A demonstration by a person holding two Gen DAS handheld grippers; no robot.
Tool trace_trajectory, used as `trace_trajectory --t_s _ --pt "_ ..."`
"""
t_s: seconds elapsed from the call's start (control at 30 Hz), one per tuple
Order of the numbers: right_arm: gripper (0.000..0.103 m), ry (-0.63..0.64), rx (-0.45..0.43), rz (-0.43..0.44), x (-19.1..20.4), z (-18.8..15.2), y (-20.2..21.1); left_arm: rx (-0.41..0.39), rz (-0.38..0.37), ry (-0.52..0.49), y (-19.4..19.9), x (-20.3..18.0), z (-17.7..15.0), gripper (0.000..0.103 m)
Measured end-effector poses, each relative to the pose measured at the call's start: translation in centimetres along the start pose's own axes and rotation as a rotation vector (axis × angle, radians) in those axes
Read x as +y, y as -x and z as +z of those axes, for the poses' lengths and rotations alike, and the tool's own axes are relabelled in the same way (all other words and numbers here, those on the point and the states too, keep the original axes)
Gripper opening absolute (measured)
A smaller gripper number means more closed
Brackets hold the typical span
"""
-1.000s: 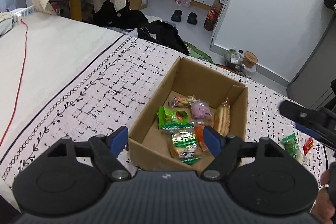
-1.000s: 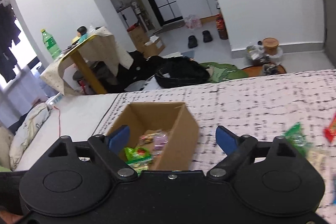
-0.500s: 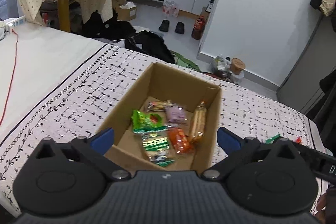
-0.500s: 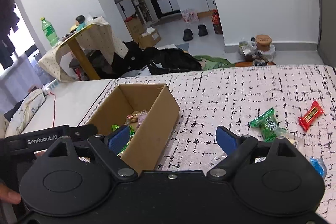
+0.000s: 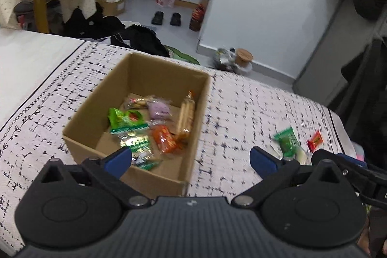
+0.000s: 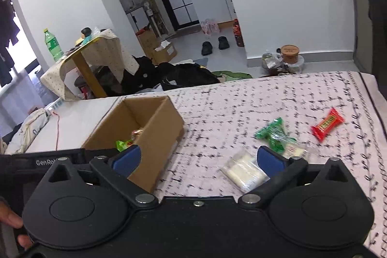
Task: Organize snacks
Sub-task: 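Move both tools back over the remaining snacks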
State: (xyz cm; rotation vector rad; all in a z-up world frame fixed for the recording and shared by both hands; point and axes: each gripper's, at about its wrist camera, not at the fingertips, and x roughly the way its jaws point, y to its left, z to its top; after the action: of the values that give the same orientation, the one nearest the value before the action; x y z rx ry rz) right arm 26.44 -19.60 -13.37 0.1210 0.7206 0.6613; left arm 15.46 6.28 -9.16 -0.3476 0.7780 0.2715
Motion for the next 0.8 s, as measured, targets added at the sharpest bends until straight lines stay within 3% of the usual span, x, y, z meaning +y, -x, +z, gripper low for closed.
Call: trace_trajectory --t_s 0.2,0.53,0.8 --pt "0.103 -0.028 0.007 -0.033 -1.8 -1.4 1.6 0.028 -0.042 -0.041 -0.3 -2.0 -0.6 0.103" --pt "0.101 -0.019 0.1 -0.122 -3.8 -4.3 3.3 0.083 -0.126 -0.088 -1.6 -5.0 -2.0 0.103" --pt "0.081 -0.06 0.141 -0.144 -5.8 -6.6 3.6 0.112 -0.168 -0.137 -2.8 -7.3 -3.3 0.101"
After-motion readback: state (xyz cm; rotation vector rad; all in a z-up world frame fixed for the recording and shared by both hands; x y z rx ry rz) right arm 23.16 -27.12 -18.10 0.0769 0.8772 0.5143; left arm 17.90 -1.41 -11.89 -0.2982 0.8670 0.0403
